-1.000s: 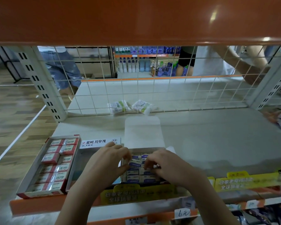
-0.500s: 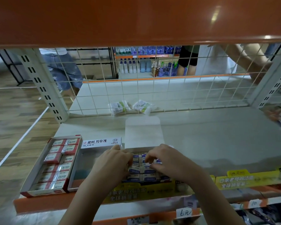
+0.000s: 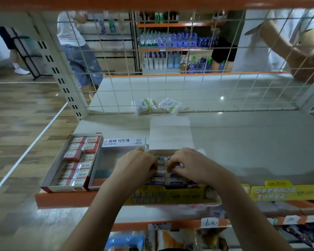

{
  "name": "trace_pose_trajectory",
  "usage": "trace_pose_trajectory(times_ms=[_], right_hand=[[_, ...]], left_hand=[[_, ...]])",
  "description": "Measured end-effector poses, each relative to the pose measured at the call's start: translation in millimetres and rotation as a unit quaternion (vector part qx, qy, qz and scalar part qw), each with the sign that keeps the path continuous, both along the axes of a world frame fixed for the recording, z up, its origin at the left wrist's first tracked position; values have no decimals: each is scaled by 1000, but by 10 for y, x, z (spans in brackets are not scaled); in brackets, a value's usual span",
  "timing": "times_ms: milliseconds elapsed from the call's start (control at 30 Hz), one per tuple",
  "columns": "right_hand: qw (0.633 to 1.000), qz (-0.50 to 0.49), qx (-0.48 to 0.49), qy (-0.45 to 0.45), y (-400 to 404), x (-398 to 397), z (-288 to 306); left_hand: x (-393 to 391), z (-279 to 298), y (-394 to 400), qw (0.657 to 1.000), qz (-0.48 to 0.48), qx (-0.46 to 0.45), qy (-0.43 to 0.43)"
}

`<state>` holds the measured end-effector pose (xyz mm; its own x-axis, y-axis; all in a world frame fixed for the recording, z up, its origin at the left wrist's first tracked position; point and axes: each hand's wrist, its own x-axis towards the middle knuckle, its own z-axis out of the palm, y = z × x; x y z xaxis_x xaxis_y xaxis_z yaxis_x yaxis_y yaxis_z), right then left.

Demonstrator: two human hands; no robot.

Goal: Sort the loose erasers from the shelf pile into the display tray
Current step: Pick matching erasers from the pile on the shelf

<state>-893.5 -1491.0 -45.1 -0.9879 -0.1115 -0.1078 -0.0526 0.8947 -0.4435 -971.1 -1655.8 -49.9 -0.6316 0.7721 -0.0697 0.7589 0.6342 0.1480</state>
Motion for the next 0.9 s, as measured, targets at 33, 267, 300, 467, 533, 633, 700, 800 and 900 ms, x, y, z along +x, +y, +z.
trace_pose_trajectory(times_ms=[33, 267, 300, 467, 533, 633, 700, 800, 900], right_hand=[[1000, 1, 1, -6, 0, -10, -6], [1000, 1, -9, -7, 8, -37, -37], [1000, 2, -8, -6, 12, -46, -47], [1000, 10, 8, 2, 54, -100, -33], [1000, 3, 17, 26, 115, -121, 33], [994, -48, 43, 84, 354, -141, 152], [986, -101, 71, 116, 600, -105, 229], [964, -200, 106, 139, 1005, 61, 321], [940, -293, 115, 135, 1424, 301, 331]], left_hand=[[5, 1, 2, 1000, 4, -2, -1], [29, -5, 7, 1000, 21, -15, 3], [36, -4, 9, 1000, 24, -17, 8], [42, 186, 65, 998, -3, -9, 62], [0, 330, 166, 996, -21, -1, 82], [-82, 497, 457, 993, -63, -8, 100], [-114, 566, 730, 986, -106, -28, 129], [-74, 642, 1237, 973, -166, -34, 158], [71, 663, 1827, 964, -213, -34, 156]])
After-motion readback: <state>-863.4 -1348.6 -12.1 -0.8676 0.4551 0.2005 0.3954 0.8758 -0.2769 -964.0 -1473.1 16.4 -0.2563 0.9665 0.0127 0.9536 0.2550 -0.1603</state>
